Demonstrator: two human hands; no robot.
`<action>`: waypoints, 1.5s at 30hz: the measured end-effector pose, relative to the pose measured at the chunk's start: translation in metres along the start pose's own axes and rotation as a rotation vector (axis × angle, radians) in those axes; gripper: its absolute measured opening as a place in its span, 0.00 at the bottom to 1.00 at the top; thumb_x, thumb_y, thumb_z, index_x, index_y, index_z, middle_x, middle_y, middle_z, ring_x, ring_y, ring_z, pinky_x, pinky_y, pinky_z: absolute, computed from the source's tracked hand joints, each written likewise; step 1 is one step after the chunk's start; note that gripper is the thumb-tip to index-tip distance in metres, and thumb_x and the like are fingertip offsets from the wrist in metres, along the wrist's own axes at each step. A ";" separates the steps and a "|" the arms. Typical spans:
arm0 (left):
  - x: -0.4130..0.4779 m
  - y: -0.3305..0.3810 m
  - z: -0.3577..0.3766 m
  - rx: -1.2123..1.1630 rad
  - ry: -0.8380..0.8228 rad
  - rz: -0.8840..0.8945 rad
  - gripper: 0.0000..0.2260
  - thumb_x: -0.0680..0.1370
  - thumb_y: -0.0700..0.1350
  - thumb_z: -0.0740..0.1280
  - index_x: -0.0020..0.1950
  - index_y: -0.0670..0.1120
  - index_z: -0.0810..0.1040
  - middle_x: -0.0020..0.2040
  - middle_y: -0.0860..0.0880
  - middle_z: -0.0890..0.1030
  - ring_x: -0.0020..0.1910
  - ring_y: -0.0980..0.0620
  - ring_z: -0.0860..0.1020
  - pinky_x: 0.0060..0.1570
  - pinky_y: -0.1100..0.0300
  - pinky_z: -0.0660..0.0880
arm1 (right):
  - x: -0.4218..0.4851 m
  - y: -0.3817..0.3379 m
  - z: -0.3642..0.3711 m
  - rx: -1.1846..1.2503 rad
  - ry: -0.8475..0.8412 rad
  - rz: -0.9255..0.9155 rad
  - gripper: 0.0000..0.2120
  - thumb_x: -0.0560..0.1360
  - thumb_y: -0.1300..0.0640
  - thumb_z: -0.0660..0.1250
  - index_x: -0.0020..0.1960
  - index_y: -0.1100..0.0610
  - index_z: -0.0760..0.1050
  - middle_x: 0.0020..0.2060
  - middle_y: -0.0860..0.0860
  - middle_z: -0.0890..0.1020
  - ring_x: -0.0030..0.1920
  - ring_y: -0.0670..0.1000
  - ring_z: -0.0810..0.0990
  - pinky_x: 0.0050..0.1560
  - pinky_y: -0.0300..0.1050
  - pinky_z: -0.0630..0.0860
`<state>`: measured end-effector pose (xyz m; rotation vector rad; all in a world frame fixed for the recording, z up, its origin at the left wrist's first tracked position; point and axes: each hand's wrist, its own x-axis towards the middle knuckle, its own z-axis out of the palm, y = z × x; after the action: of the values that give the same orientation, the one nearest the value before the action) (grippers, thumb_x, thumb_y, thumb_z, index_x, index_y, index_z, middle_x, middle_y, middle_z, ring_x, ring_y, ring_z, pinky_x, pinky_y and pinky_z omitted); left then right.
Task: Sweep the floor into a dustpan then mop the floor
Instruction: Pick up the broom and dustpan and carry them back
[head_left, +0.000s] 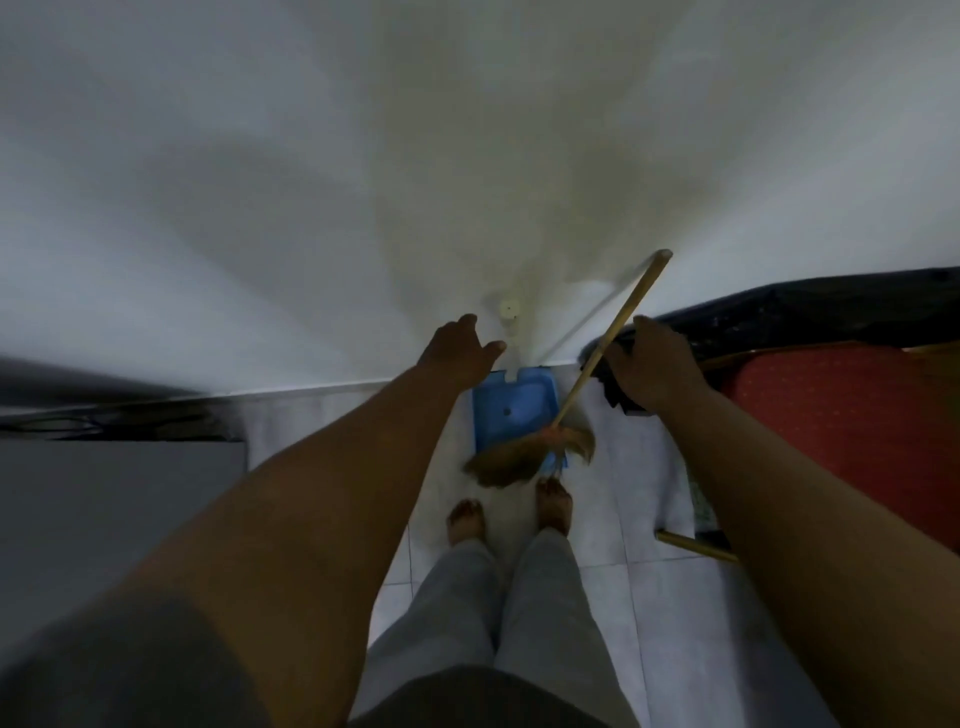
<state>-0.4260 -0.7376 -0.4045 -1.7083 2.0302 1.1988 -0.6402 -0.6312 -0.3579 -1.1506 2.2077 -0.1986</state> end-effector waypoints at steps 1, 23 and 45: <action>0.009 0.004 0.003 -0.003 0.002 0.002 0.35 0.80 0.59 0.62 0.80 0.44 0.55 0.77 0.41 0.64 0.75 0.44 0.64 0.74 0.53 0.62 | 0.015 0.001 0.000 0.018 0.004 0.037 0.22 0.79 0.45 0.62 0.62 0.63 0.71 0.54 0.60 0.79 0.53 0.58 0.80 0.46 0.43 0.70; 0.006 0.004 0.039 -0.354 0.166 0.077 0.17 0.77 0.41 0.71 0.63 0.41 0.70 0.58 0.42 0.78 0.53 0.45 0.77 0.50 0.55 0.74 | 0.039 -0.025 0.021 0.133 0.017 -0.017 0.17 0.81 0.46 0.61 0.58 0.60 0.73 0.47 0.57 0.83 0.47 0.56 0.82 0.48 0.47 0.77; -0.168 -0.108 -0.063 -0.558 0.596 0.005 0.13 0.78 0.46 0.71 0.58 0.41 0.76 0.52 0.44 0.81 0.50 0.49 0.77 0.49 0.62 0.69 | -0.093 -0.239 0.003 0.064 -0.028 -0.788 0.15 0.81 0.45 0.59 0.48 0.57 0.74 0.35 0.50 0.78 0.38 0.54 0.80 0.39 0.47 0.76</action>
<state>-0.2589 -0.6600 -0.3041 -2.5811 2.1157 1.4923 -0.4352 -0.7030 -0.2205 -1.9124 1.6001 -0.5645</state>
